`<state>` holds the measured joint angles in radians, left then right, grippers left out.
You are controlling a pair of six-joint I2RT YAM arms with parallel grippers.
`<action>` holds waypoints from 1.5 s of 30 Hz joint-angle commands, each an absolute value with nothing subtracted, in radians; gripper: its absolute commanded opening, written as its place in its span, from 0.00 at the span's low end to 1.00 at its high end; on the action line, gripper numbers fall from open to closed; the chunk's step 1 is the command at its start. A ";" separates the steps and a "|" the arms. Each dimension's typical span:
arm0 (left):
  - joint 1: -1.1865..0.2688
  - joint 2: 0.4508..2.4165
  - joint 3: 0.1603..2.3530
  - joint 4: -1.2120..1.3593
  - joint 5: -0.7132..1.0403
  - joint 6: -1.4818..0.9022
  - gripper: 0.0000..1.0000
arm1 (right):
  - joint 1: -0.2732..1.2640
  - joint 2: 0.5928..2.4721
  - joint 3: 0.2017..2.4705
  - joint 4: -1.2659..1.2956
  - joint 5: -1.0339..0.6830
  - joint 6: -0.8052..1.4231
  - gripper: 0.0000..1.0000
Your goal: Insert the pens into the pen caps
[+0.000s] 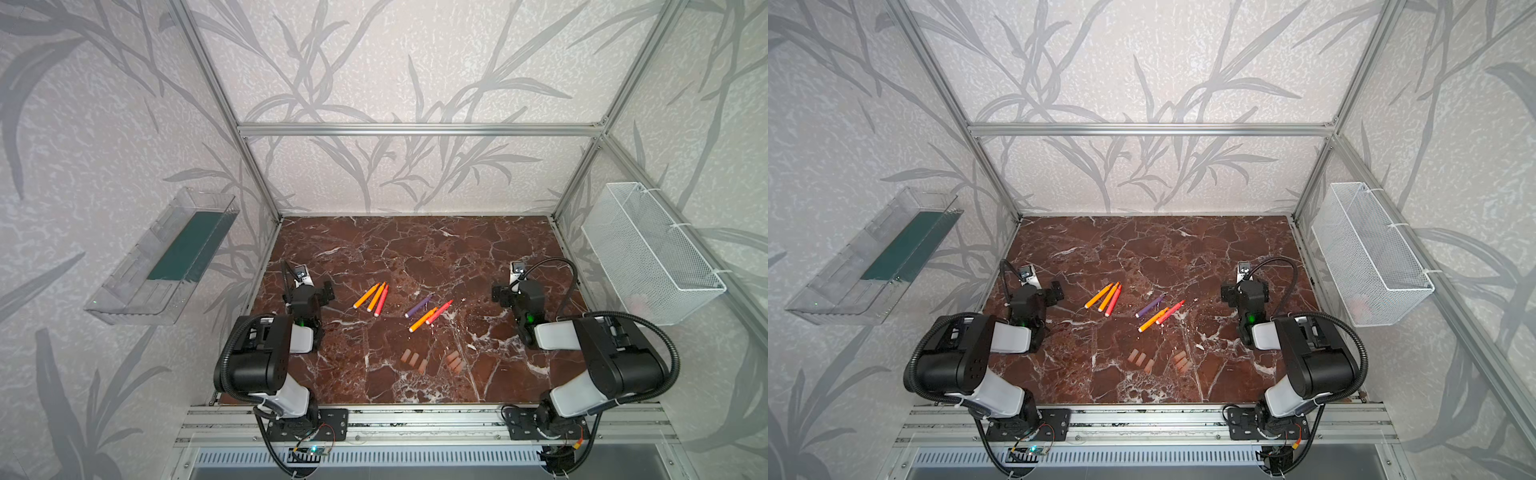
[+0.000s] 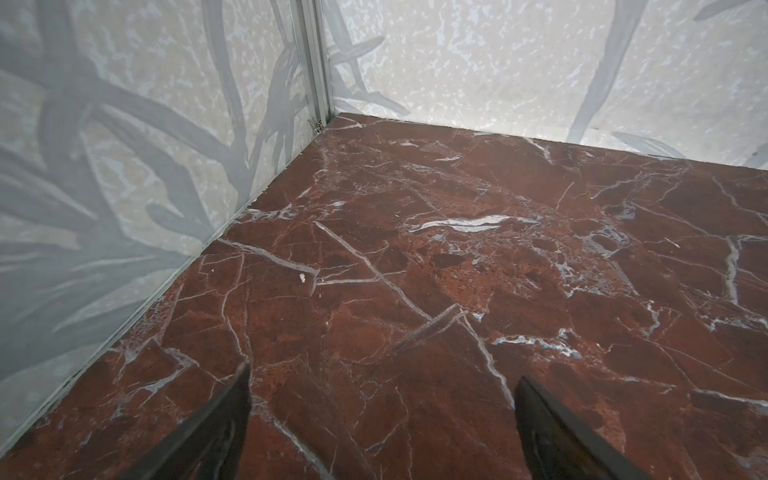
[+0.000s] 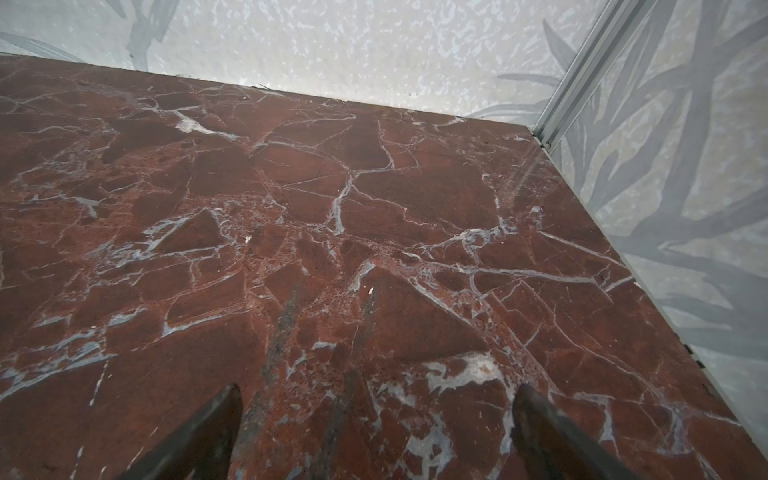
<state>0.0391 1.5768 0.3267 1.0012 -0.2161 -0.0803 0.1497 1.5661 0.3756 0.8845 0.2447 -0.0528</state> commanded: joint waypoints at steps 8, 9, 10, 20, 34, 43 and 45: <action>0.037 1.563 0.345 1.004 -0.218 -0.077 0.99 | 0.152 1.547 0.388 0.885 0.256 -0.046 0.99; 0.037 1.562 0.344 1.004 -0.218 -0.077 0.99 | 0.153 1.548 0.389 0.885 0.256 -0.047 0.99; 0.037 1.562 0.344 1.003 -0.218 -0.076 0.99 | 0.152 1.548 0.389 0.885 0.256 -0.046 0.99; 0.037 1.563 0.344 1.003 -0.218 -0.077 0.99 | 0.152 1.547 0.388 0.885 0.256 -0.048 0.99; 0.017 1.533 0.330 1.010 -0.233 -0.053 0.99 | 0.212 1.399 0.323 0.917 0.377 -0.086 0.99; -0.144 0.892 0.382 0.310 -0.332 -0.300 0.99 | 0.262 0.986 0.668 -0.156 0.303 0.383 0.99; -0.142 0.803 0.410 0.155 -0.258 -0.385 0.99 | 0.261 0.908 0.656 -0.198 0.250 0.432 0.99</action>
